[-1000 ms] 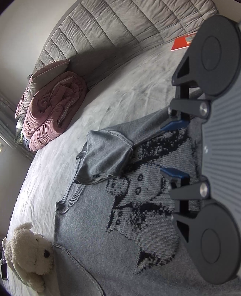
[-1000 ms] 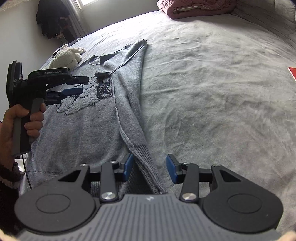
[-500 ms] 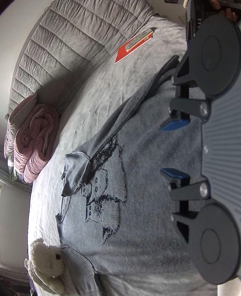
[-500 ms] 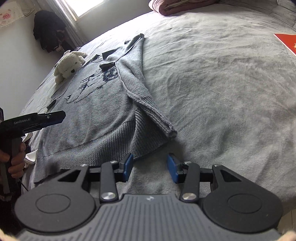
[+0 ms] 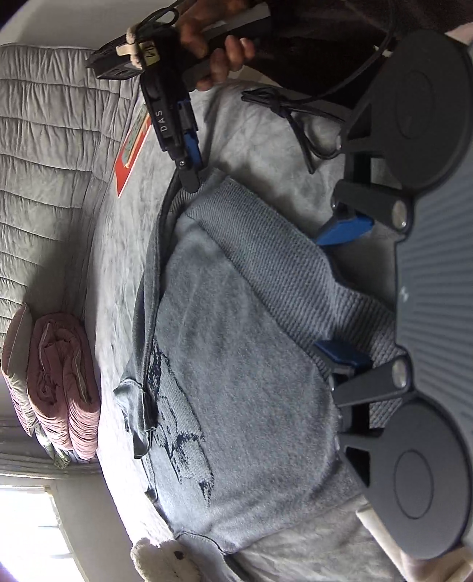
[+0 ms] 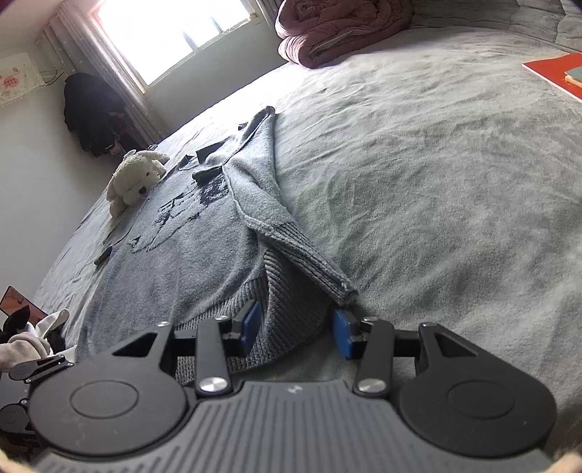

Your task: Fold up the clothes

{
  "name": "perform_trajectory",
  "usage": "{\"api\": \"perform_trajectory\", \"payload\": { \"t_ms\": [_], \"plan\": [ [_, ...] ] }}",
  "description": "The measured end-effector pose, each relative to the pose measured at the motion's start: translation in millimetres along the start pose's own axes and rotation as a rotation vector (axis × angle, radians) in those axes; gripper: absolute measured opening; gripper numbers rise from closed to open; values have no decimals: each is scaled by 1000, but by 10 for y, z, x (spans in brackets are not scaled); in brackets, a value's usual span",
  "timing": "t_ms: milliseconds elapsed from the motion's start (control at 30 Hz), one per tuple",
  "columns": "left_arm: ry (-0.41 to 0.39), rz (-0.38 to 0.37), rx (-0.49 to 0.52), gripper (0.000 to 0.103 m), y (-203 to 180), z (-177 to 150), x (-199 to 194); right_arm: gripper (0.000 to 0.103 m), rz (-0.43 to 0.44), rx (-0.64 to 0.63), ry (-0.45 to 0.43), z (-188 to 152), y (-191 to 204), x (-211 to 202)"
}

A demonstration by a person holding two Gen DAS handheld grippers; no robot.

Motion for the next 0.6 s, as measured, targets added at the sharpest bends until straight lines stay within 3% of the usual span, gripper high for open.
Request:
{"api": "perform_trajectory", "payload": {
  "t_ms": [67,100,133,167,200,367,400,467,533,600],
  "plan": [
    [3,19,27,48,-4,3,-15,16,-38,-45,-6,0,36,32],
    [4,28,41,43,-5,5,-22,14,-40,-45,-10,11,31,27],
    [5,37,54,28,-7,6,-29,11,-41,-40,-13,27,26,10],
    [7,46,68,5,-9,8,-37,11,-56,-44,-14,45,28,-22],
    [18,29,71,4,16,10,-51,11,-73,-58,-11,59,34,-55],
    [96,-84,57,8,171,70,-70,17,-127,-199,70,-25,136,-7],
    [95,-107,34,13,190,100,-71,22,-137,-236,72,-36,176,-13],
    [92,-152,-14,43,230,160,-75,45,-155,-265,68,-44,198,-45],
    [76,-199,-63,52,240,222,-69,47,-168,-277,61,-46,184,-89],
    [68,-242,-105,54,233,282,-52,47,-169,-270,43,-29,156,-143]
  ]
}}
Point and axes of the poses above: each gripper's, at about its wrist camera, not at the fingertips, and x roughly the way its jaws point, y to its left, z to its top, the point moved 2 cm from there along x, roughly the way its jaws point, and after that the axes turned 8 degrees about z, right-handed, at the moved point
